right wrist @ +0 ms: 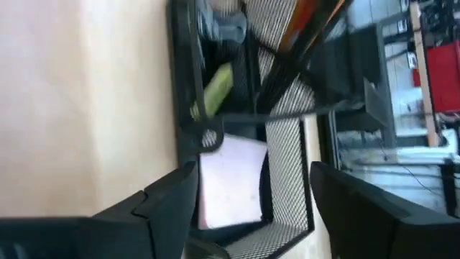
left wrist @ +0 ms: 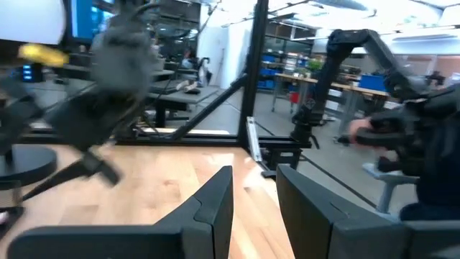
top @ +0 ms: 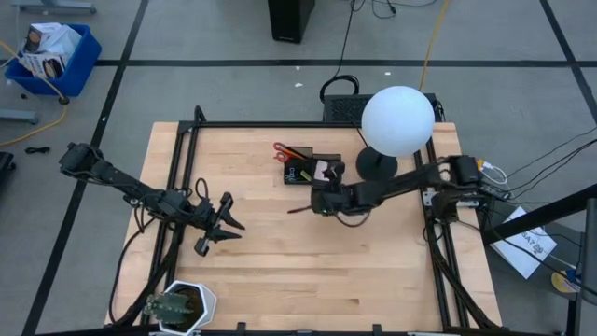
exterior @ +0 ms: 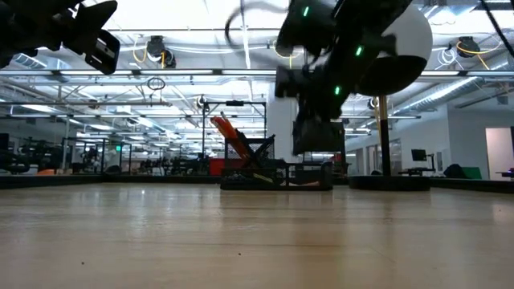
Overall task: Pick and place office supplies into organizer
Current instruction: Return to Home Position
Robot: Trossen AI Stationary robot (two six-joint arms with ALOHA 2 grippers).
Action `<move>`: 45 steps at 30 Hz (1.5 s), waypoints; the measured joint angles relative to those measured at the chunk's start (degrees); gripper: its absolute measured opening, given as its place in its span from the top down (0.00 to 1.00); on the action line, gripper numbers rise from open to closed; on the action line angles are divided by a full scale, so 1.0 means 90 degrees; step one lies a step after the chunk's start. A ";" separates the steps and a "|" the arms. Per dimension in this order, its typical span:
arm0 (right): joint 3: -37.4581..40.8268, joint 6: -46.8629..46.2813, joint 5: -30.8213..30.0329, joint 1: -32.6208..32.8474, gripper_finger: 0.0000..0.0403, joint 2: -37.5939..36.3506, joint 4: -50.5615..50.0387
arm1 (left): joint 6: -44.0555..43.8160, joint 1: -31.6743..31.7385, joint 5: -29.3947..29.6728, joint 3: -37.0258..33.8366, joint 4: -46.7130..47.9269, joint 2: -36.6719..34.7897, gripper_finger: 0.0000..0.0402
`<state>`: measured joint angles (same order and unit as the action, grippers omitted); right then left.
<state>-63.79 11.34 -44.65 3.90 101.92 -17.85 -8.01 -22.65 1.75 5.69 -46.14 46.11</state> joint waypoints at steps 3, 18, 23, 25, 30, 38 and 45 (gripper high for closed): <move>0.0000 -0.0221 0.0389 0.0319 0.35 -0.0444 0.0040 | 0.0009 -0.0001 0.0405 0.0000 0.0000 0.0000 0.72; 0.1523 -0.2268 0.2630 0.1623 0.41 -0.2676 0.1555 | 0.0249 0.0044 0.0977 0.0002 0.0667 0.0000 0.72; 0.3218 -0.2038 0.3752 0.1921 0.41 -0.3095 0.4620 | 0.0166 0.0042 0.0974 0.0002 0.0672 0.0000 0.72; 0.3666 -0.1990 0.3912 0.2021 0.41 -0.3248 0.5039 | 0.0174 0.0011 0.0992 0.0002 0.0732 -0.0002 0.72; 0.4350 -0.2047 0.4139 0.2035 0.41 -0.3772 0.5099 | 0.0313 0.0007 0.1149 0.0002 0.1071 0.0000 0.72; 0.5170 -0.1884 0.4021 0.2020 0.41 -0.5111 0.5027 | 0.0308 0.0178 0.1266 0.0002 0.1082 -0.0012 0.72; 0.5674 -0.1969 0.3993 0.2042 0.42 -0.6719 0.4490 | 0.0355 0.0482 0.0857 0.0002 0.1201 -0.0709 0.72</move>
<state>-12.73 -6.38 -8.71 22.28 41.45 22.56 -4.81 -18.31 9.46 5.72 -35.33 39.73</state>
